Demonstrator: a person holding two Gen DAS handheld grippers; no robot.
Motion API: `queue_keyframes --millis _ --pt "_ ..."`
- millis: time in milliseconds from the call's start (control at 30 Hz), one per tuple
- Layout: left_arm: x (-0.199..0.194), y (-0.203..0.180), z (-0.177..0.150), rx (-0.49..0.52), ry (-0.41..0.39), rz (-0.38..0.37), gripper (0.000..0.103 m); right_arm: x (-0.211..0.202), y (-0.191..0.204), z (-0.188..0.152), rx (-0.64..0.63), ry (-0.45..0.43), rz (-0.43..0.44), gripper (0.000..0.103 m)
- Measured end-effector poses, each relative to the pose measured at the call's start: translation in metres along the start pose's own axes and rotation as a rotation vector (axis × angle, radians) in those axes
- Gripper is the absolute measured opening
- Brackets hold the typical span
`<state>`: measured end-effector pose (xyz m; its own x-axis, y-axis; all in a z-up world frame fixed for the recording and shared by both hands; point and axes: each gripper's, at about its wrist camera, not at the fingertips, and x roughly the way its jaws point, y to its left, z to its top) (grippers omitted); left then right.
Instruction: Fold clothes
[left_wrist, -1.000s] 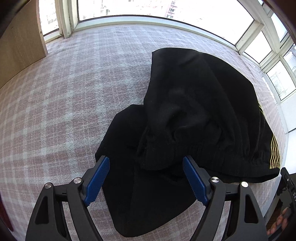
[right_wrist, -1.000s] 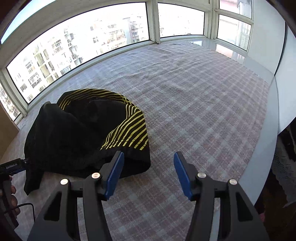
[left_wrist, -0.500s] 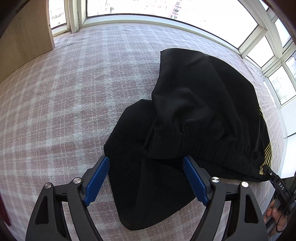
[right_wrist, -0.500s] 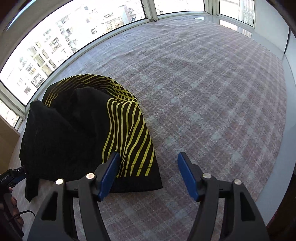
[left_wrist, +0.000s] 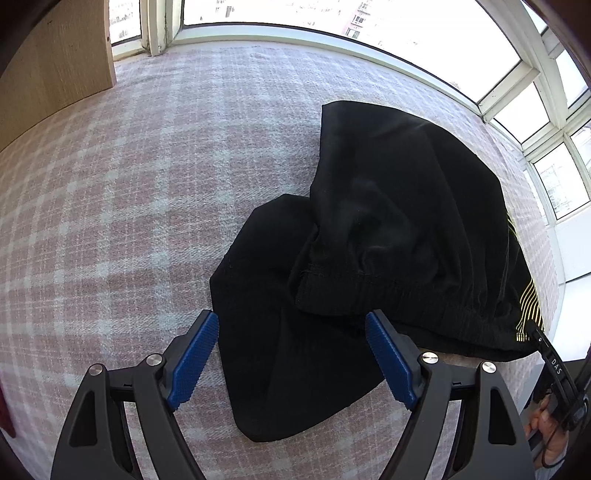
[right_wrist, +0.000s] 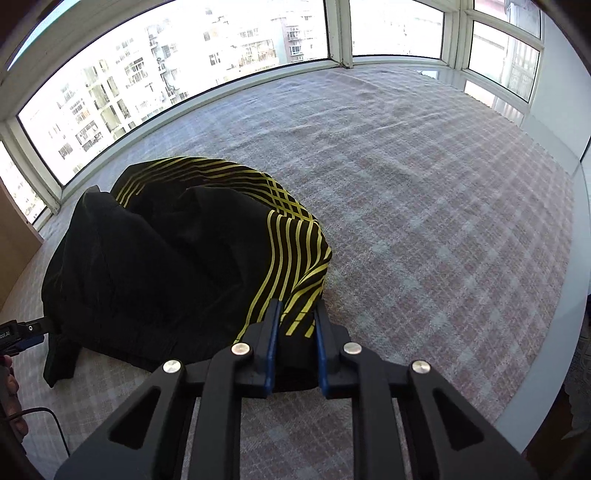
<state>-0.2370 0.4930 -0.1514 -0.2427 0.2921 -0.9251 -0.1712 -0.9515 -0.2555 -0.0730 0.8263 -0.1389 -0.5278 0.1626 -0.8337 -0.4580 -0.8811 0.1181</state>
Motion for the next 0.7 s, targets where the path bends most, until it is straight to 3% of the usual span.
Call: queue_keyframes --millis 133,333,433,500,567,700 --pt "0.012 -0.011 0.006 0.007 0.026 -0.025 0.08 0.001 -0.004 0.003 0.011 0.0 0.0 0.016" --pt "0.009 -0.024 0.011 0.036 -0.012 -0.042 0.08 0.008 -0.006 0.0 0.016 0.016 -0.003 0.016" --pt "0.005 -0.039 0.009 0.111 -0.046 0.013 0.059 0.01 -0.007 0.0 0.018 0.025 0.006 0.016" --pt "0.007 -0.05 0.009 0.156 -0.048 0.015 0.037 0.01 -0.007 0.0 0.015 0.023 0.008 0.016" --pt "0.009 -0.058 0.01 0.182 -0.041 0.006 0.031 0.011 -0.007 0.001 0.021 0.023 0.01 0.016" --pt "0.011 -0.059 0.017 0.173 -0.017 -0.001 0.034 0.009 -0.007 0.001 0.026 0.02 0.016 0.016"
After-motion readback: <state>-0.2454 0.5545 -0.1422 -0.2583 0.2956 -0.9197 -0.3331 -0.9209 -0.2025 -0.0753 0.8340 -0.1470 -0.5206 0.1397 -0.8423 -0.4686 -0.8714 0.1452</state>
